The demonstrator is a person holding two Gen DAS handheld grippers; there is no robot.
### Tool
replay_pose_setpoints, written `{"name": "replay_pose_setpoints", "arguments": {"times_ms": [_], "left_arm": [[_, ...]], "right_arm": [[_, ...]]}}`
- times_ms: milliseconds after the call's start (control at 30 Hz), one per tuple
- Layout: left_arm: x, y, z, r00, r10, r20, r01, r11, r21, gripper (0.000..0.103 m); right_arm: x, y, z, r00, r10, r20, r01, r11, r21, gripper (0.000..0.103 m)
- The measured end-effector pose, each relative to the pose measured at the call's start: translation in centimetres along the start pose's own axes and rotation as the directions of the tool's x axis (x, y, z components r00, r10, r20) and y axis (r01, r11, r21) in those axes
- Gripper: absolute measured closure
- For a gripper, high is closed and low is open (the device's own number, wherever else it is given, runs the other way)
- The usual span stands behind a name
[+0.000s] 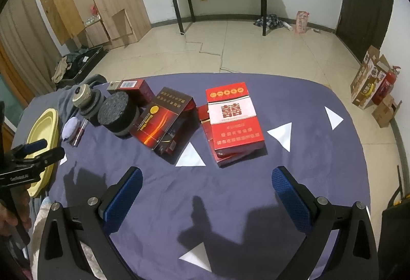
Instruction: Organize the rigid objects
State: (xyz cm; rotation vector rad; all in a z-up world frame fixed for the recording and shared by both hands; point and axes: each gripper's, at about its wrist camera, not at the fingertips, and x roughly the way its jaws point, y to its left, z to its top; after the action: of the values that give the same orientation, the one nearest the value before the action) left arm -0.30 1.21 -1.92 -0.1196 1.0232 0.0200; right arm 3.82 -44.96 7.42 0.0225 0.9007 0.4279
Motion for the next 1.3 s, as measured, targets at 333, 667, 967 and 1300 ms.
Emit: {"name": "replay_pose_setpoints", "arguments": {"times_ms": [333, 667, 967, 1300], "left_arm": [[0.3, 1.4, -0.3, 1.0, -0.012, -0.016, 0.011, 0.999, -0.041, 0.0], [1.0, 0.9, -1.1, 0.998, -0.027, -0.05, 0.025, 0.999, -0.041, 0.0], [1.1, 0.6, -1.2, 0.999, -0.019, -0.032, 0.018, 0.999, -0.028, 0.0], [-0.2, 0.6, 1.0, 0.996, -0.087, -0.003, 0.087, 0.996, 0.021, 0.0]], "right_arm": [[0.9, -0.4, -0.3, 1.0, -0.013, -0.025, 0.013, 1.0, -0.003, 0.0], [1.4, -1.2, -0.3, 0.999, 0.002, -0.043, 0.0, 0.999, 0.046, 0.0], [1.2, -1.1, -0.4, 0.998, 0.022, -0.052, -0.019, 0.998, 0.067, 0.0], [1.3, -2.2, -0.3, 0.999, 0.007, -0.053, -0.002, 0.997, 0.083, 0.0]]}}
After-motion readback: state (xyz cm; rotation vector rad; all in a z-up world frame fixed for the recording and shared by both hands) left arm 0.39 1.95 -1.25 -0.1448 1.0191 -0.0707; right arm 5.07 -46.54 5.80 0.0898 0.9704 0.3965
